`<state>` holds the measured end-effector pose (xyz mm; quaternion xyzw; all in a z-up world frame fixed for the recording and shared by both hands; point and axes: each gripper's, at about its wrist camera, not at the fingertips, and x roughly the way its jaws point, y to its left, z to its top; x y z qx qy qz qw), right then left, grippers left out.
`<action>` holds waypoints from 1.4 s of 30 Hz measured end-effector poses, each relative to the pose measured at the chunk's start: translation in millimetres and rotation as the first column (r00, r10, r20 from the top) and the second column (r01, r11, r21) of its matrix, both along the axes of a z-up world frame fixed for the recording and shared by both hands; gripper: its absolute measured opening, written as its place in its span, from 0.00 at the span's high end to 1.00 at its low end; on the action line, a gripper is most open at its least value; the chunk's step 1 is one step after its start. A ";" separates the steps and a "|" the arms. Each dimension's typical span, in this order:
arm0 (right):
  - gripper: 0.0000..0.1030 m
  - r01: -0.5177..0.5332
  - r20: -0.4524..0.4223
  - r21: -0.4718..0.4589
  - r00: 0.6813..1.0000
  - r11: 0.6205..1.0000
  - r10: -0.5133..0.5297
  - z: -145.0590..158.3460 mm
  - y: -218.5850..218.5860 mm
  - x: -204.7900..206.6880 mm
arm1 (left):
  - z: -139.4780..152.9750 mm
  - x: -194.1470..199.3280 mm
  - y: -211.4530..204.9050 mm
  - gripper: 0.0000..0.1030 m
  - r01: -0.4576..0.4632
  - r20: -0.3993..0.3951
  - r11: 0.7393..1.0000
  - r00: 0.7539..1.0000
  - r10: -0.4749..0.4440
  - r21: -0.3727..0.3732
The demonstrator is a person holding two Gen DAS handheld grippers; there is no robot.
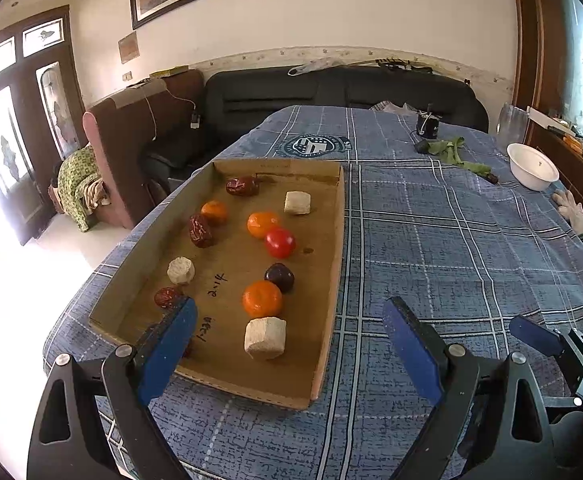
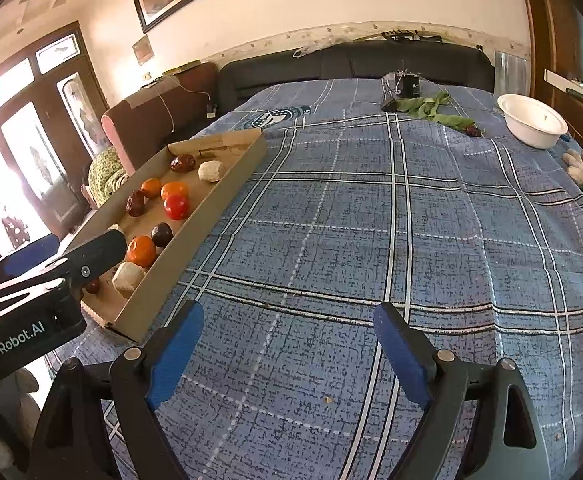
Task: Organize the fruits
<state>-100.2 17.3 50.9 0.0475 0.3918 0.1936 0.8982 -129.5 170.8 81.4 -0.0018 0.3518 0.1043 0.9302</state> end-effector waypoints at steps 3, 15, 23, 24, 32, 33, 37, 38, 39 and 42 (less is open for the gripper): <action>0.11 -0.003 0.009 -0.017 1.000 1.000 0.004 0.4 2.7 -1.6 | 1.5 -3.0 0.2 0.09 -0.001 0.009 1.000 1.000 0.001 -0.005; 0.09 0.019 0.089 -0.066 0.996 0.998 -0.013 13.2 5.3 -18.0 | 46.8 -59.6 4.2 0.00 -0.124 0.314 0.991 0.944 0.103 0.046; 0.09 -0.026 0.165 -0.090 0.985 0.996 0.041 40.9 16.7 -28.9 | 62.9 -82.5 -0.3 0.00 -0.176 0.402 0.981 0.906 0.129 0.082; 0.09 -0.031 0.168 -0.093 0.985 0.995 0.046 42.7 18.5 -28.9 | 61.6 -79.8 1.1 0.00 -0.168 0.381 0.983 0.916 0.128 0.073; 0.08 -0.052 0.175 -0.127 0.982 0.990 0.074 45.9 28.3 -31.3 | 48.8 -66.2 6.7 0.00 -0.121 0.271 0.992 0.957 0.109 0.028; 0.08 -0.055 0.173 -0.129 0.982 0.990 0.077 45.1 29.2 -31.1 | 47.7 -65.2 7.1 0.00 -0.116 0.263 0.993 0.959 0.106 0.023; 0.08 -0.063 0.166 -0.142 0.982 0.988 0.087 42.0 32.1 -30.1 | 41.6 -59.6 10.2 0.00 -0.091 0.226 0.996 0.970 0.091 -0.009; 0.08 -0.065 0.165 -0.146 0.982 0.987 0.089 41.2 33.2 -30.2 | 40.2 -58.3 11.0 0.00 -0.087 0.217 0.996 0.972 0.088 -0.017; 0.08 -0.066 0.165 -0.149 0.982 0.987 0.090 40.7 33.9 -30.6 | 38.6 -56.6 11.8 0.00 -0.082 0.209 0.996 0.974 0.086 -0.025; 0.08 -0.069 0.162 -0.151 0.982 0.986 0.093 39.7 35.1 -30.6 | 33.3 -52.6 15.2 0.00 -0.075 0.181 0.996 0.980 0.083 -0.048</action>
